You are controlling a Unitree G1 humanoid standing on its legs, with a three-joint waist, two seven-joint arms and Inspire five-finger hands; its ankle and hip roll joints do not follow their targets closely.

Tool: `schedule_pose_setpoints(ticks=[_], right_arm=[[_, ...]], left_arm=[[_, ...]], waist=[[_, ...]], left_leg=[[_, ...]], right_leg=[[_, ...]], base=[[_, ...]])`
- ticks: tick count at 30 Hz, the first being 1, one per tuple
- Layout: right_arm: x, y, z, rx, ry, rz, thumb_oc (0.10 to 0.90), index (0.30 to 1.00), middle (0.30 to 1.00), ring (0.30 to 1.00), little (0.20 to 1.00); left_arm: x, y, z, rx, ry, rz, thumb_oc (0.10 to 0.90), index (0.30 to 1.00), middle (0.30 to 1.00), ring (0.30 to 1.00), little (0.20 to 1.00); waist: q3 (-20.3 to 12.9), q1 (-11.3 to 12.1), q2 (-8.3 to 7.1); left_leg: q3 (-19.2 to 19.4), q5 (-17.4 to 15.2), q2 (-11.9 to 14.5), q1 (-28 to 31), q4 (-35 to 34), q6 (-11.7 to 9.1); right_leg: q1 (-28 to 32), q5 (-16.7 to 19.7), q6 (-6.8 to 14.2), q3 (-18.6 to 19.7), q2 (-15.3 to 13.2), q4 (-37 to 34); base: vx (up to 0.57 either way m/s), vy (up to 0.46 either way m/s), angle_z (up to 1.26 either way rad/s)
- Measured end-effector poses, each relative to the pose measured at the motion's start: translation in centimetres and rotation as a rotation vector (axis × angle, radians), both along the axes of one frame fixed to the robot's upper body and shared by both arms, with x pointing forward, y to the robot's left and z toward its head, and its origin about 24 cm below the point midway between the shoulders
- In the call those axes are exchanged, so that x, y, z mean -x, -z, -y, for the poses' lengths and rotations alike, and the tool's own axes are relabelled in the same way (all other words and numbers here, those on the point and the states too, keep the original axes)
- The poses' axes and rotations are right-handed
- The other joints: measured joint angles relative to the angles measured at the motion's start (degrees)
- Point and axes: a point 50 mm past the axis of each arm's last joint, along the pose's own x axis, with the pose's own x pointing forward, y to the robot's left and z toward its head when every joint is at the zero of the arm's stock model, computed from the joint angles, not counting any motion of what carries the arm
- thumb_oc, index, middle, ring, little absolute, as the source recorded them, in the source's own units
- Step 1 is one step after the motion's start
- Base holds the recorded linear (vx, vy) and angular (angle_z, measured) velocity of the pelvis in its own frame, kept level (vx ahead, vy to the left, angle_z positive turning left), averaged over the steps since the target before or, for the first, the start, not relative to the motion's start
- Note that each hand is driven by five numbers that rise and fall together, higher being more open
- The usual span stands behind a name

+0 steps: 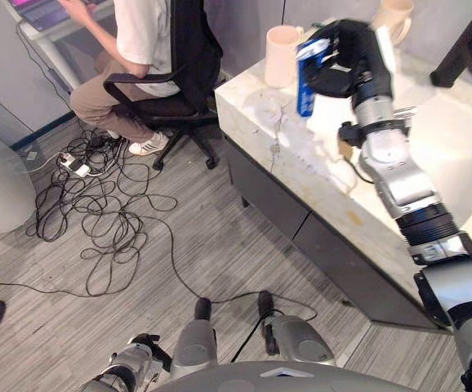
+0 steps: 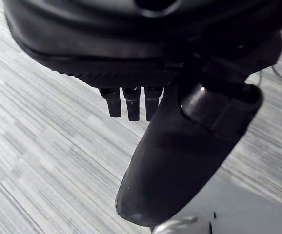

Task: Organize the bathroom.

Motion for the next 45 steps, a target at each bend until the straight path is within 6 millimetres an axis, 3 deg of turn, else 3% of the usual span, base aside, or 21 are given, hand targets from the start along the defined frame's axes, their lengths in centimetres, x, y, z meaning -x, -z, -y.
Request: schedule_pose_setpoints(ticks=[2,6,9,13,16,18,20,21,22,24,25,27,28,30,34,39,44,45], right_arm=[[0.0,-0.1,0.6,-0.007,0.026,-0.003,0.400,0.300,0.300,0.300,0.300],[0.0,0.0,0.4,-0.001,0.017,-0.008,0.400,0.300,0.300,0.300,0.300],[-0.1,0.0,-0.2,-0.035,-0.021,-0.014,0.400,0.300,0.300,0.300,0.300],[-0.3,0.4,-1.1,-0.062,-0.046,-0.023,0.400,0.300,0.300,0.300,0.300],[-0.3,0.5,-1.3,-0.067,-0.057,-0.028,0.400,0.300,0.300,0.300,0.300],[-0.4,0.7,-1.8,-0.075,-0.074,-0.035,0.400,0.300,0.300,0.300,0.300],[-0.4,1.2,-2.8,-0.097,-0.103,-0.046,0.400,0.300,0.300,0.300,0.300],[-0.3,1.6,-4.0,-0.122,-0.141,-0.053,0.400,0.300,0.300,0.300,0.300],[-0.3,1.8,-4.8,-0.120,-0.164,-0.056,0.400,0.300,0.300,0.300,0.300],[-0.2,1.9,-5.2,-0.115,-0.155,-0.047,0.400,0.300,0.300,0.300,0.300],[-0.2,1.7,-5.0,-0.116,-0.148,-0.041,0.400,0.300,0.300,0.300,0.300],[-0.3,1.1,-4.1,-0.089,-0.122,-0.027,0.400,0.300,0.300,0.300,0.300],[-0.7,0.3,-3.7,-0.065,-0.100,-0.008,0.400,0.300,0.300,0.300,0.300],[-1.6,0.0,-2.1,-0.039,-0.035,-0.016,0.400,0.300,0.300,0.300,0.300],[-1.4,-0.1,-3.0,-0.046,-0.077,-0.010,0.400,0.300,0.300,0.300,0.300],[-1.4,-0.2,-3.0,-0.036,-0.074,-0.008,0.400,0.300,0.300,0.300,0.300],[-0.8,-1.8,-0.4,0.001,-0.001,0.033,0.400,0.300,0.300,0.300,0.300],[-0.8,-2.0,-0.1,-0.008,0.005,0.040,0.400,0.300,0.300,0.300,0.300]], left_arm=[[0.1,-0.2,-0.8,-0.022,-0.024,0.006,0.800,0.900,0.900,0.900,0.900],[0.0,-0.4,-1.5,-0.040,-0.023,0.020,0.800,0.900,0.900,0.900,0.900],[0.5,-0.3,-1.5,-0.039,-0.023,0.018,0.800,0.900,0.900,0.900,0.900],[1.3,0.0,-1.3,-0.030,-0.025,0.006,0.800,0.900,0.900,0.900,0.900],[1.5,0.0,-1.3,-0.030,-0.026,0.002,0.800,0.900,0.900,0.900,0.900],[1.5,-0.1,-1.7,-0.035,-0.048,0.005,0.800,0.900,0.900,0.900,0.900],[1.5,-0.2,-1.9,-0.044,-0.056,0.004,0.800,0.900,0.900,0.900,0.900],[2.0,-0.2,-2.3,-0.058,-0.063,-0.010,0.800,0.900,0.900,0.900,0.900],[2.1,-0.3,-2.8,-0.071,-0.065,-0.018,0.800,0.900,0.900,0.900,0.900],[0.5,-0.9,-3.5,-0.086,-0.058,0.035,0.800,0.900,0.900,0.900,0.900],[-0.6,-1.4,-3.7,-0.090,-0.047,0.072,0.800,0.900,0.900,0.900,0.900],[-2.6,-2.0,-3.5,-0.084,-0.001,0.138,0.800,0.900,0.900,0.900,0.900],[-3.5,-2.0,-2.4,-0.069,0.053,0.146,0.800,0.900,0.900,0.900,0.900],[-4.1,-1.7,-0.8,-0.035,0.102,0.146,0.800,0.900,0.900,0.900,0.900],[-3.0,-0.7,0.8,0.004,0.085,0.087,0.800,0.900,0.900,0.900,0.900],[-2.8,-0.6,0.9,0.013,0.046,0.089,0.800,0.900,0.900,0.900,0.900],[-1.7,-0.6,-0.4,-0.009,-0.049,0.076,0.800,0.900,0.900,0.900,0.900],[-0.6,-0.3,-0.6,-0.017,-0.056,0.049,0.800,0.900,0.900,0.900,0.900]], waist=[[0.3,0.4,-0.20],[0.5,1.0,-0.03],[1.0,2.6,-0.80],[1.4,2.7,-1.55],[1.3,3.2,-2.08],[2.0,4.0,-3.41],[2.8,3.7,-4.39],[3.1,2.5,-5.76],[3.1,1.6,-6.48],[3.3,1.4,-6.78],[3.4,1.4,-6.74],[3.3,2.4,-7.22],[4.6,3.1,-4.94],[5.6,3.3,-3.02],[5.7,2.3,-2.97],[5.8,2.1,-3.08],[5.4,2.0,-3.50],[3.7,1.4,-3.99]], left_leg=[[1.1,-0.1,-2.3,-0.1,0.4,0.9],[1.4,-1.3,-4.0,1.2,1.4,2.4],[1.0,-4.1,-5.3,0.9,5.2,3.7],[1.6,-5.5,-5.9,0.9,6.9,4.2],[2.4,-6.2,-7.3,1.4,7.4,5.2],[2.4,-8.5,-8.2,1.3,9.6,7.5],[3.0,-10.2,-7.4,0.7,12.2,6.5],[3.9,-11.2,-7.5,-0.2,14.0,6.6],[3.8,-11.9,-7.8,-1.6,15.8,6.9],[2.6,-13.1,-7.7,-4.8,19.6,5.7],[1.6,-13.2,-7.5,-6.3,20.2,6.1],[-0.5,-11.9,-8.3,-8.5,20.3,4.8],[-1.5,-11.6,-7.3,-9.0,20.3,4.4],[-2.9,-10.4,-7.0,-9.1,17.9,4.5],[-3.4,-8.1,-6.1,-6.8,12.5,4.0],[-3.3,-7.8,-5.6,-3.2,10.1,3.3],[-3.1,-6.2,-5.3,3.5,3.8,3.2],[-3.0,-6.0,-5.3,4.2,2.6,3.1]], right_leg=[[-0.8,-0.1,0.9,1.2,-2.1,0.8],[1.1,-0.6,2.6,1.9,-3.8,0.5],[1.0,-1.5,3.4,3.6,-4.1,1.9],[1.1,-2.5,3.7,4.3,-4.9,2.8],[1.4,-1.3,5.4,5.2,-4.9,2.3],[-0.2,-1.2,5.6,6.5,-4.9,6.2],[-7.7,-2.1,6.8,7.6,-4.6,18.1],[-10.4,-3.2,7.7,9.7,-4.6,19.9],[-11.3,-2.9,8.2,12.1,-4.3,16.6],[-13.1,-3.3,7.5,15.5,-2.9,16.7],[-13.4,-4.4,5.9,14.9,-2.9,18.5],[-10.3,-4.4,6.0,11.1,-3.7,15.9],[-9.5,-3.5,6.8,8.9,-3.9,12.9],[-9.5,-2.5,6.2,7.5,-3.8,11.6],[-8.1,-1.4,5.0,6.6,-3.4,9.0],[-4.1,-1.0,5.0,6.3,-3.1,5.9],[2.7,0.5,5.2,5.5,-3.8,-0.4],[3.1,0.5,5.2,5.5,-3.8,-1.1]], base=[[0.06,0.081,-0.13],[0.04,0.095,0.01],[0.07,0.094,-0.19],[0.09,0.127,-0.09],[0.07,0.094,-0.21],[0.11,-0.054,-0.47],[0.05,-0.140,-0.39],[0.01,-0.188,-0.22],[0.00,-0.195,0.03],[-0.01,-0.128,0.31],[-0.03,-0.059,0.66],[-0.03,-0.059,0.56],[-0.02,-0.035,0.32],[-0.02,0.006,0.30],[0.05,0.030,0.05],[0.06,0.011,0.00],[0.15,0.030,0.03],[0.07,0.006,0.03]])
